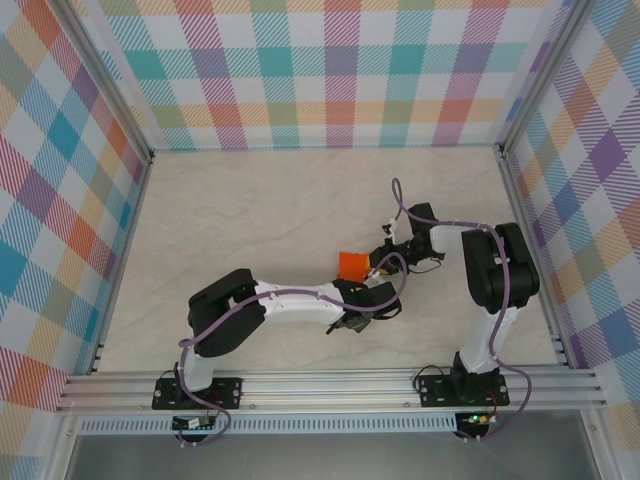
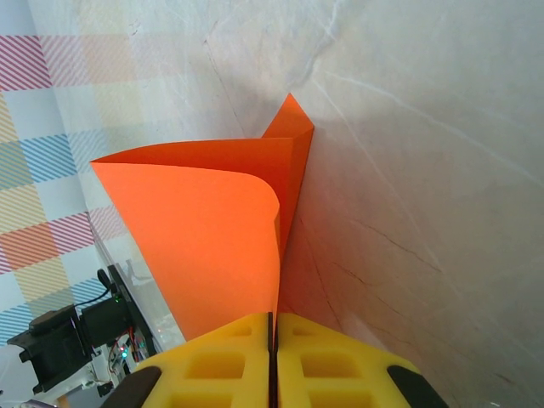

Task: Fold a paper plane with a square sheet of paper (fold left side to right side)
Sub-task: Fold the wing for the fifth time at the center of the table.

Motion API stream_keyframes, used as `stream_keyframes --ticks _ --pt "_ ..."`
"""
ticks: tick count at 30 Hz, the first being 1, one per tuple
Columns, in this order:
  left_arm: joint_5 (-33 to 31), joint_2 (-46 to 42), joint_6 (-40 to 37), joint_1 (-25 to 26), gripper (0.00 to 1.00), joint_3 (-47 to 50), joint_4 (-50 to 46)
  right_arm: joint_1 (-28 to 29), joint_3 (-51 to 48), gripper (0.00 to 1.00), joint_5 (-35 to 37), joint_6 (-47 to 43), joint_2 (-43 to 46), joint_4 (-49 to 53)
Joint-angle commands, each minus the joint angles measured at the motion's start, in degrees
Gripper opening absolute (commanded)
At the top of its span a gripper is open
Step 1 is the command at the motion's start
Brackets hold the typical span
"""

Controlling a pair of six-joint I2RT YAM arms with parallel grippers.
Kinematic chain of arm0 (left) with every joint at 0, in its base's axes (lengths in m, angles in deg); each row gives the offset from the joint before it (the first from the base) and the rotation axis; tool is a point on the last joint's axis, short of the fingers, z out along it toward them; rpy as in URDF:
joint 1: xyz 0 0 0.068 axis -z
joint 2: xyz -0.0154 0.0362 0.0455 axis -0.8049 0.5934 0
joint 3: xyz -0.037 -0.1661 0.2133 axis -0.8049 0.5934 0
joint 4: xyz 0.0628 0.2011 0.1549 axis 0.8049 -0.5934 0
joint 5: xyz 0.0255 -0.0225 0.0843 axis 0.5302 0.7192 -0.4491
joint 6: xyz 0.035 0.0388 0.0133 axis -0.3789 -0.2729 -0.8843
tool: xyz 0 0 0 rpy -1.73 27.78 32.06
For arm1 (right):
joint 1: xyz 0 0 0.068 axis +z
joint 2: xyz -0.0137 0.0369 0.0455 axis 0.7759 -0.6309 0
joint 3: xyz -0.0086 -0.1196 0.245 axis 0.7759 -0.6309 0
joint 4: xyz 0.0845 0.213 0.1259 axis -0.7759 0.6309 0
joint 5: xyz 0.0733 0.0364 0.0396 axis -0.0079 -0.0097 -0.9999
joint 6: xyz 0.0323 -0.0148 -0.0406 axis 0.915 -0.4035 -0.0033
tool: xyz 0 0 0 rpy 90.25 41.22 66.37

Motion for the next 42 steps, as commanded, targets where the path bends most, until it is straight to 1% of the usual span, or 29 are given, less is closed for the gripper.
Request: stream_keyframes --ticks 1,4,8,15,21,23,26,28,32,40,42 --pt "-3.0 0.9 1.5 0.6 0.36 -1.1 -2.4 0.3 1.4 0.09 -0.4 -0.8 0.5 1.4" --pt "-3.2 0.3 1.5 0.6 0.36 -1.2 -2.3 0.4 1.7 0.09 -0.3 -0.1 0.4 2.2" --pt "-2.2 -1.4 0.0 1.2 0.47 -0.5 -0.5 0.3 3.2 0.09 -0.2 3.1 -0.4 4.9" --pt "-3.5 -2.7 -1.9 4.2 0.58 -0.9 0.2 0.3 4.1 0.09 -0.2 7.3 0.2 7.9" --pt "-4.8 -4.2 -1.2 4.9 0.62 -0.8 0.7 0.5 4.4 0.08 0.7 7.3 0.7 9.4" --pt "-6.3 -4.0 -0.5 5.0 0.63 -0.9 0.3 0.7 4.3 0.08 0.7 7.4 0.8 9.4" --pt "-9.4 -2.3 -0.2 5.0 0.64 -2.3 -1.7 1.0 4.4 0.08 0.8 7.4 1.1 9.9" --pt "-10.3 -1.2 -0.1 5.0 0.62 -3.0 -2.3 1.1 4.6 0.08 0.8 7.5 1.1 10.2" --pt "-10.6 0.1 0.4 5.0 0.57 -3.2 -2.3 1.2 4.7 0.08 0.9 7.6 1.1 10.7" --pt "-11.7 1.9 1.0 5.0 0.5 -2.9 -3.8 1.2 5.2 0.08 1.0 7.9 1.2 11.5" --pt "-11.6 1.9 1.1 5.0 0.46 -2.6 -3.7 1.2 5.2 0.08 1.0 7.9 1.1 11.6"
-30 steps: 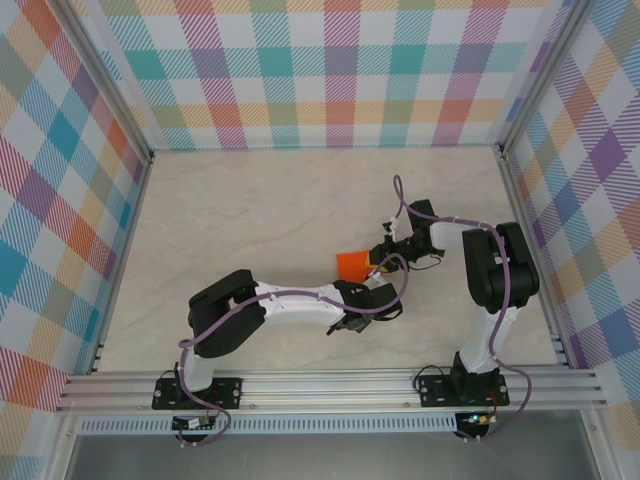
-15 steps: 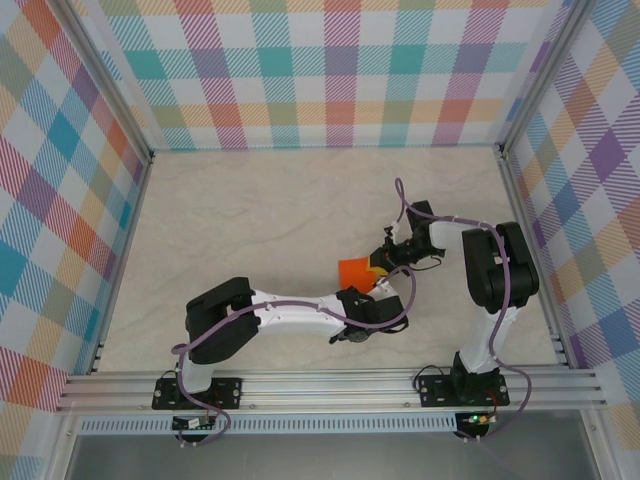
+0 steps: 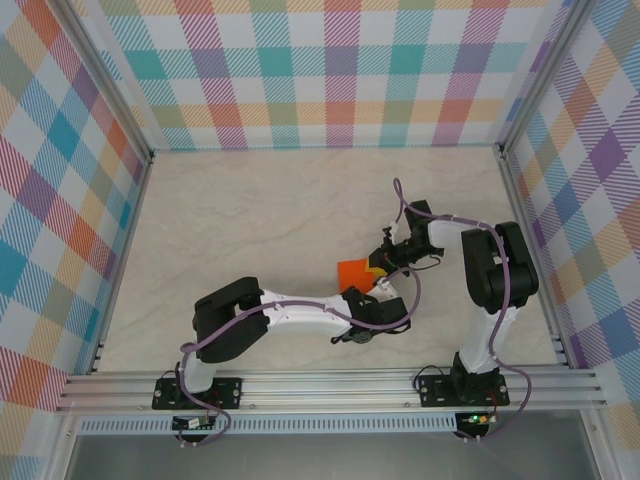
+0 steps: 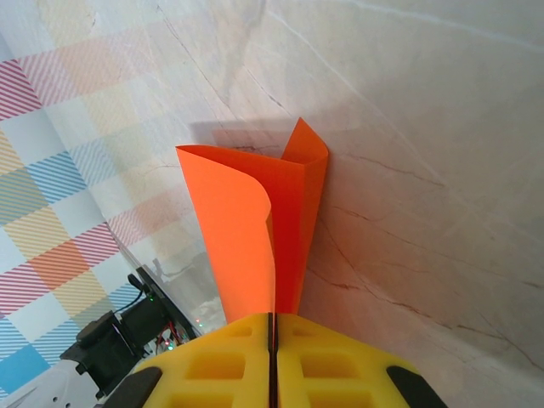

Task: Fold a paper plane with a square sheet of paper (fold left side to right side)
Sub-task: Fold the wing for the fifth time at the center of the table.

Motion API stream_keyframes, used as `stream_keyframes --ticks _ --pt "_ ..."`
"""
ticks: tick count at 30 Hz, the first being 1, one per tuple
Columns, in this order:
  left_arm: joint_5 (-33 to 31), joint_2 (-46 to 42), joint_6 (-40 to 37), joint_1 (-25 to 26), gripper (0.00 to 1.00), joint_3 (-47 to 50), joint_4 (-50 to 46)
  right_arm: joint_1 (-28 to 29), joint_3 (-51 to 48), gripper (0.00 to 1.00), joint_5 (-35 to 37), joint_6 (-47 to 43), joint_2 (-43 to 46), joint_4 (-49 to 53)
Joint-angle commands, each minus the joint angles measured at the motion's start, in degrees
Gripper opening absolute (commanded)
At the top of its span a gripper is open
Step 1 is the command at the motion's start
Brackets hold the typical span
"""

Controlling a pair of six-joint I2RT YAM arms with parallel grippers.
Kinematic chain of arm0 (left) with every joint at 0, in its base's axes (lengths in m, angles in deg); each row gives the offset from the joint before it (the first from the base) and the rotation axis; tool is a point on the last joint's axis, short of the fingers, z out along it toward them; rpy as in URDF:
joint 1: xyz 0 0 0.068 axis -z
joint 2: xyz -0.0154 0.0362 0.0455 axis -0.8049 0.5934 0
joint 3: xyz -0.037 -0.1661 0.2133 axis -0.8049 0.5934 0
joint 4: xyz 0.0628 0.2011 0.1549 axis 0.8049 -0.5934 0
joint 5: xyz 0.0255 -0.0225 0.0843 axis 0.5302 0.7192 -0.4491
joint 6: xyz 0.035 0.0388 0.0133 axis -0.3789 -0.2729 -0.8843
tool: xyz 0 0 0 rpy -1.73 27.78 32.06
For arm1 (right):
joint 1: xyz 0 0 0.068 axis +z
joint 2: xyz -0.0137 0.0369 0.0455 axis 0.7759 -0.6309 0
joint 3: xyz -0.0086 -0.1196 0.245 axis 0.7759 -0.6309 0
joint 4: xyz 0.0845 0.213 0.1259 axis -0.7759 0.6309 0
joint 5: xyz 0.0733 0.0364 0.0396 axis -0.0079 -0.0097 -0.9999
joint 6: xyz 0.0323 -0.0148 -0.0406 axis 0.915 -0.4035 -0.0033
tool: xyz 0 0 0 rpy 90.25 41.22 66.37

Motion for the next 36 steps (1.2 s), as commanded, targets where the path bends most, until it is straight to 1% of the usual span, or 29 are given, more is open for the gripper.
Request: stream_keyframes --ticks 1,5,12,18,28,32,34,35,36 --pt "-1.6 0.7 1.4 0.2 0.43 -0.6 -2.2 0.4 1.4 0.08 0.0 0.3 1.2 1.4" --pt "-1.5 0.6 1.7 0.2 0.35 -0.1 -2.2 0.4 1.4 0.08 0.5 0.8 1.1 1.3" --pt "-1.4 0.6 2.5 0.3 0.28 1.0 -2.4 0.4 1.8 0.08 1.8 1.7 0.7 0.9" --pt "-1.3 1.3 3.3 0.2 0.26 2.1 -2.2 0.4 1.7 0.08 2.6 1.6 0.5 0.9" --pt "-0.4 4.3 2.0 0.2 0.23 1.0 -2.0 0.5 1.4 0.08 2.8 2.2 -0.2 0.1" --pt "-0.4 5.0 1.7 0.2 0.23 0.2 -2.3 0.5 1.5 0.08 2.9 2.4 -0.5 -0.3" --pt "0.0 4.3 1.4 0.3 0.26 0.6 -1.6 0.5 1.4 0.08 3.0 2.6 -0.5 -0.6" --pt "0.5 3.8 1.3 0.2 0.28 0.9 -1.3 0.6 1.4 0.08 3.1 2.7 -0.5 -0.7" --pt "1.0 3.1 1.3 0.3 0.33 0.9 -1.0 0.6 1.4 0.08 3.2 2.8 -0.5 -0.7"
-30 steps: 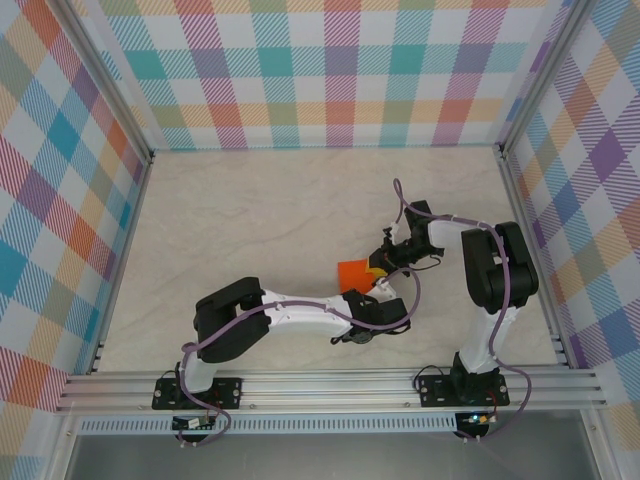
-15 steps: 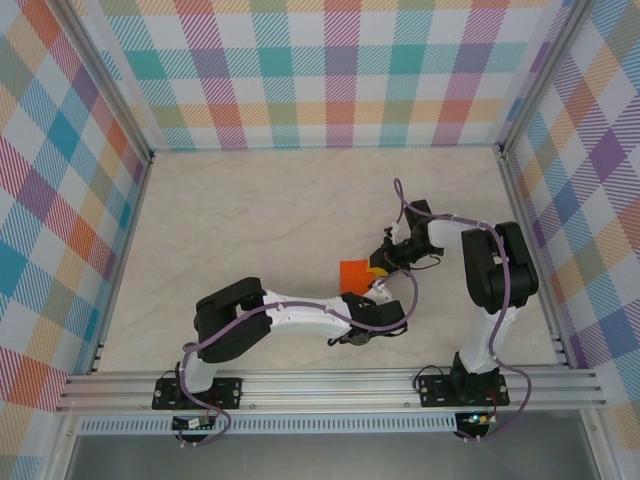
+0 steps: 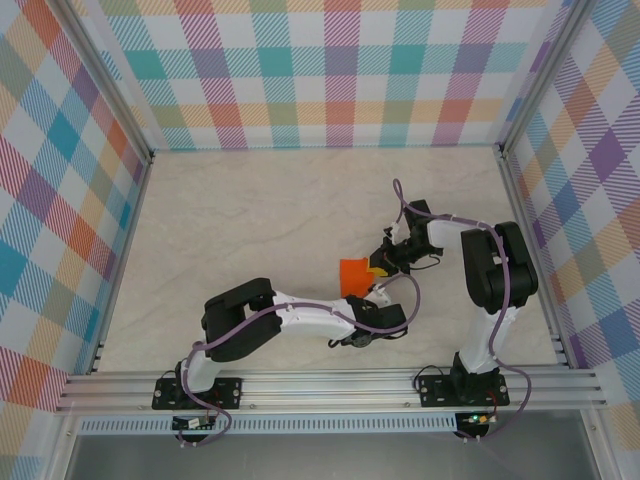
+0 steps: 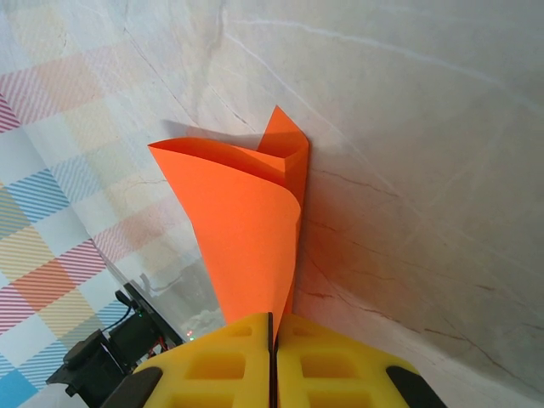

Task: Fold a paper plane with a square sheet of paper (fold left side to right side)
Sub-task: Fold the wing for the fifth time at the center of the table.

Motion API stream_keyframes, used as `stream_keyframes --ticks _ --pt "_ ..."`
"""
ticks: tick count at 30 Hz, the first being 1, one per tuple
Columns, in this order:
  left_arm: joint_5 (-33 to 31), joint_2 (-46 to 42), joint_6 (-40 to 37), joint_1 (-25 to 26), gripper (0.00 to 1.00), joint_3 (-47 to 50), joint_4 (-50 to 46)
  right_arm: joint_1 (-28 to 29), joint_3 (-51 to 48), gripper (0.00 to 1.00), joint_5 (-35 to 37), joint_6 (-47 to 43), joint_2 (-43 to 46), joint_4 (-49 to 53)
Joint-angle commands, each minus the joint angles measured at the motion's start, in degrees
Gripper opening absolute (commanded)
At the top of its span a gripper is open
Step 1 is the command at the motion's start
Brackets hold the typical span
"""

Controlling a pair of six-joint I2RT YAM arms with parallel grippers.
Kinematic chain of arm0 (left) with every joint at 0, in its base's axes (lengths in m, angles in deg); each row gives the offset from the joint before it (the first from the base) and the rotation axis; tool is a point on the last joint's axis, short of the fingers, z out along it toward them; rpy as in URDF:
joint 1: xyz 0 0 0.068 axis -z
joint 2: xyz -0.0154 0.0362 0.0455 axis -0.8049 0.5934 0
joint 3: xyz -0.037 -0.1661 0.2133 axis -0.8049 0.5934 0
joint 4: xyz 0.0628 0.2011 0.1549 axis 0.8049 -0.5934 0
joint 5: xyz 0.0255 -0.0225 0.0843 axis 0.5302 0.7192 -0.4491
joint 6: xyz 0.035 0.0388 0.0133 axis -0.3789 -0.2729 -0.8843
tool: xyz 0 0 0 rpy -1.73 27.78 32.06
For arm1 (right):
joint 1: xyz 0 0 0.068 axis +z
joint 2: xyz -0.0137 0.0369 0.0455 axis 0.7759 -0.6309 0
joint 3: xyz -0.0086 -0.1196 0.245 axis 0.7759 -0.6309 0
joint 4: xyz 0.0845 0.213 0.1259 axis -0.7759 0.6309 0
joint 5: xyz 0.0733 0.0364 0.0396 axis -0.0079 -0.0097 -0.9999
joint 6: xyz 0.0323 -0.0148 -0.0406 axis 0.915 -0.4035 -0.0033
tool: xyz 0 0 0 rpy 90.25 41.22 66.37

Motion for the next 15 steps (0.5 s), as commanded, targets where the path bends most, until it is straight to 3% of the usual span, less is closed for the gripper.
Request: stream_keyframes --ticks 1,6,15 --pt "2.2 -0.8 -0.4 0.3 0.36 0.2 0.7 0.4 1.0 0.08 0.2 0.9 -0.5 -0.7" --pt "4.8 -5.8 1.1 0.4 0.54 1.8 2.7 0.6 0.8 0.07 1.0 1.6 -1.0 -1.4" --pt "3.1 -8.4 2.7 2.4 0.62 2.3 3.4 1.5 0.7 0.07 1.5 2.7 -1.2 -2.2"
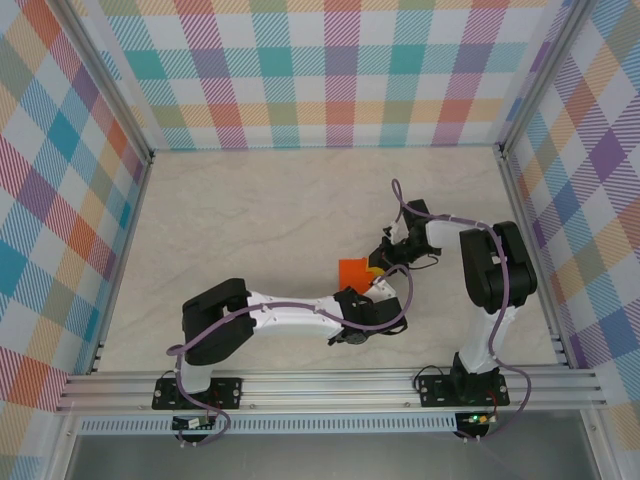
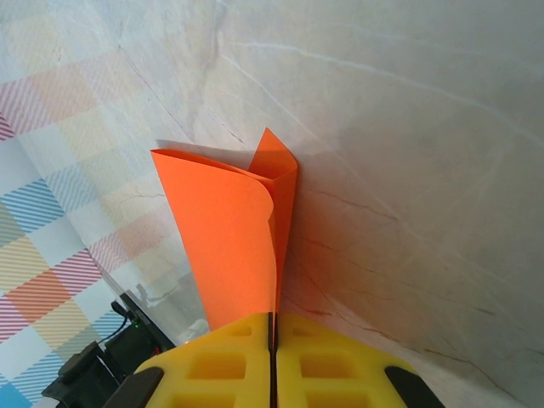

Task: Fold a paper plane with a square sheet of paper (fold left side to right side)
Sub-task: Fold the wing for the fifth time at the center of the table.

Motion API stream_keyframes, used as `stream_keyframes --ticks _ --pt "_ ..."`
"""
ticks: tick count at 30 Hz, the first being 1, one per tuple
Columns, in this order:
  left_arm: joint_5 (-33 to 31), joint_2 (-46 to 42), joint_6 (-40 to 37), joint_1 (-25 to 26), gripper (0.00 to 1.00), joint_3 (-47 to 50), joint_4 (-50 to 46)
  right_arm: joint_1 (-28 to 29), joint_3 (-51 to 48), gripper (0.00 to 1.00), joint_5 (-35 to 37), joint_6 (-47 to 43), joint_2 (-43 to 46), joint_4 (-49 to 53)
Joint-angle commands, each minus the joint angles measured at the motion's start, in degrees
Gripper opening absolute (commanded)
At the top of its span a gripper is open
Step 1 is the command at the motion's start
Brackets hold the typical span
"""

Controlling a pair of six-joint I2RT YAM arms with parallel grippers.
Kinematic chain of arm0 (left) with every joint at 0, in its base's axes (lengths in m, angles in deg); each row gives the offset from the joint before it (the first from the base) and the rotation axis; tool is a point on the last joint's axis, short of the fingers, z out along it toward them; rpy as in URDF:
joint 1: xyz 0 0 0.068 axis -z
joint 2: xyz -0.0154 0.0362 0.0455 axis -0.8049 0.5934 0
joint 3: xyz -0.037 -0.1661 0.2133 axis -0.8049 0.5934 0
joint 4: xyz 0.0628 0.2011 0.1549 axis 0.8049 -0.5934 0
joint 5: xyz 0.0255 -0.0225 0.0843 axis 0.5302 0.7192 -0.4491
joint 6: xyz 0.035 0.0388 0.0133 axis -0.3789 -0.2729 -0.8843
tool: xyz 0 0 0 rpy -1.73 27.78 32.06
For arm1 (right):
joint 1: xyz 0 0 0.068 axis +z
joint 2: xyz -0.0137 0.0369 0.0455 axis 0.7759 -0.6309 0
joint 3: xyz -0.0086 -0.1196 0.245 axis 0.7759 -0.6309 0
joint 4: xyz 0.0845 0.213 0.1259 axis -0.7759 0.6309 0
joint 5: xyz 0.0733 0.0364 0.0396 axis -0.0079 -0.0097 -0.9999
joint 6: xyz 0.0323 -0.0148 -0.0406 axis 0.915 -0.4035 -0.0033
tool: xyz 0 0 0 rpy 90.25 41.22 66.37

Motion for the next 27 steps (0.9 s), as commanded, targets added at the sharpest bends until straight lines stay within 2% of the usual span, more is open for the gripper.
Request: stream_keyframes --ticks 1,6,21,27 --pt "-1.0 0.2 1.7 1.7 0.62 0.1 -0.5 0.7 0.7 0.07 0.3 0.9 -0.9 -0.5" --pt "-4.5 2.9 3.9 1.8 0.58 -1.0 -3.3 1.2 0.5 0.07 0.6 1.2 -1.0 -0.6" --pt "-5.3 5.6 7.5 0.8 0.45 -1.4 -5.0 1.6 0.7 0.07 1.0 1.2 -1.3 0.2" --pt "-5.2 5.9 7.9 0.7 0.36 -1.4 -5.2 1.7 1.0 0.07 1.2 1.1 -1.5 0.5"
